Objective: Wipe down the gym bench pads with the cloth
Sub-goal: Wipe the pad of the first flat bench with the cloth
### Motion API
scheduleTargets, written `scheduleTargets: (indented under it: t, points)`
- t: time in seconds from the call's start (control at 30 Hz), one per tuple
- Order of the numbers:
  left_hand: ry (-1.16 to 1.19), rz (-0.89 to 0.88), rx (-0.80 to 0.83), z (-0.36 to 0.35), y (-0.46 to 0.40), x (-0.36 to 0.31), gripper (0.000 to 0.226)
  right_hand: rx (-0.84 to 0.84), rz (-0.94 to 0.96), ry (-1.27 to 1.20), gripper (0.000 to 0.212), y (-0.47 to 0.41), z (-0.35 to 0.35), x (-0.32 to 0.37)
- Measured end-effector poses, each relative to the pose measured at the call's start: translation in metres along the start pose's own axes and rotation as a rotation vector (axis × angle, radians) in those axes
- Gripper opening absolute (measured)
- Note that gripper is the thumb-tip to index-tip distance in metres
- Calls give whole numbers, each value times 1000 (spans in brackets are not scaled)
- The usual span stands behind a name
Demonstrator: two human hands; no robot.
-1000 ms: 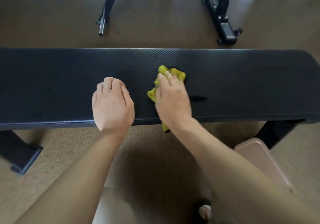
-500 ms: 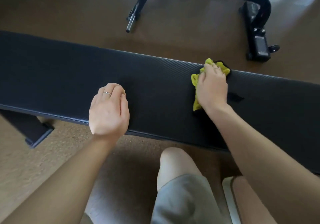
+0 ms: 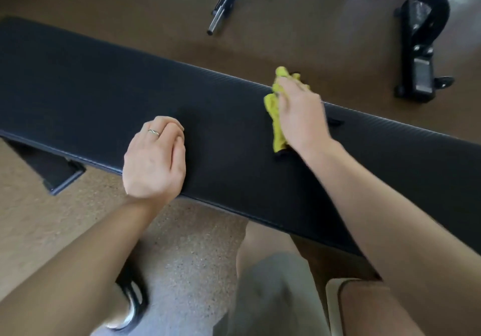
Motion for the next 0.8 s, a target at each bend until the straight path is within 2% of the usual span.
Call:
scheduleTargets:
  t: [0.1,0.17,0.3,0.43,0.57,0.63,0.7,0.8]
  points:
    - [7,-7,-9,0,0,-2,23,-42,-143,48,38,-1,13,-27]
    - [-2,-20,-3,0,-2,-3,22,-20,-185,131,36,-7,3,-13]
    - [-12,-35,1,-2,-4,-1,20,75,-27,219,32,-39,-44,67]
    - [-10,4,0,0,-4,4,22,68,126,242,34,-56,-77,116]
    - [51,-18,64,3,-4,1,21,175,124,156,44,-27,-51,80]
    - [165,-22,108,13,-3,7,16,118,44,144,45,-3,-28,42]
    - [136,-24,99,34,-5,29,13,23,-43,122,41,13,-11,15]
    - [-23,167,45,61,-20,90,27,-9,-87,85,38,6,-24,28]
Point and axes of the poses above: each hand's wrist, its own y-axis away from the middle knuckle, its own z-axis out of the back of the hand, x = y × z, the point moved 6 cm from there along -y, towards the middle knuckle, and after that the axes turned 4 degrees about x, right-handed, at the moved point
